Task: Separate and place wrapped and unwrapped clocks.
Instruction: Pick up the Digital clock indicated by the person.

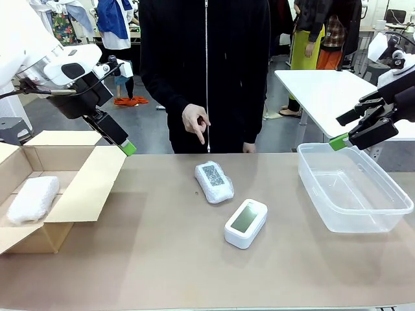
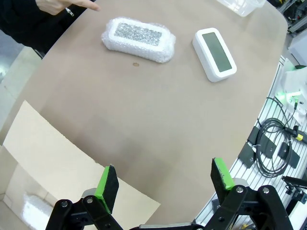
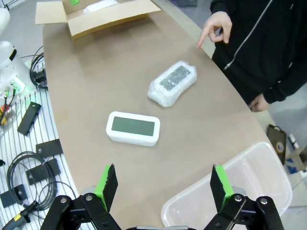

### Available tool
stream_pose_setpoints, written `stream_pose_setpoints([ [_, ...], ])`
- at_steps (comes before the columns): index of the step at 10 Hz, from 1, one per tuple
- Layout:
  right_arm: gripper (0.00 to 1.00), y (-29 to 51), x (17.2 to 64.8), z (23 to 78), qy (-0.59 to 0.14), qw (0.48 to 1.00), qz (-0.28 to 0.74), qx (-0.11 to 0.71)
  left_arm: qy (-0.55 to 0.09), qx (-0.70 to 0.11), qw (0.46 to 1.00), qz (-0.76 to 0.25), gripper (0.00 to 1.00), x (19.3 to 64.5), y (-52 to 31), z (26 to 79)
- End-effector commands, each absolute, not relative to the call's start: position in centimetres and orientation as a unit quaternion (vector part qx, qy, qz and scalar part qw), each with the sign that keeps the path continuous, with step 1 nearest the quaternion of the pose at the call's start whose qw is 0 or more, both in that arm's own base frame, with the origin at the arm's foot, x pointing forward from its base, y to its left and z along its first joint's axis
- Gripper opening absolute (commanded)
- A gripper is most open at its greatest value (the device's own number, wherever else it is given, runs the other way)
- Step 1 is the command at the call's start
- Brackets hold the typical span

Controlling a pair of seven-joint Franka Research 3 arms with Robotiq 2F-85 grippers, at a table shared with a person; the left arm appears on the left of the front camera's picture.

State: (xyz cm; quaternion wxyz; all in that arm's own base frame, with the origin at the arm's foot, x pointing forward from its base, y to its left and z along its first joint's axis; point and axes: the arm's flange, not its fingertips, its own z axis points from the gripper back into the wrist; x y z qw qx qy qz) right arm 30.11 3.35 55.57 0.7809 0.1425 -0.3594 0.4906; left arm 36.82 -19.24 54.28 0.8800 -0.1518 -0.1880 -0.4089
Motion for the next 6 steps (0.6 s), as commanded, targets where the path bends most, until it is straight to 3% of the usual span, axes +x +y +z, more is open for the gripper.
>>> stream_pose_setpoints([
  [1, 1.0, 3.3, 30.3, 55.4, -0.36, 0.777, 0.494, 0.154, -0.188, -0.152, 0.88, -0.409, 1.0, 36.8, -19.2, 54.3],
  [2, 1.0, 3.3, 30.3, 55.4, -0.36, 0.777, 0.494, 0.154, -0.185, -0.174, 0.881, -0.398, 1.0, 39.8, -21.5, 55.6],
  [6, 1.0, 3.3, 30.3, 55.4, -0.36, 0.777, 0.494, 0.154, -0.042, -0.209, 0.949, -0.232, 1.0, 48.9, -35.0, 55.7],
])
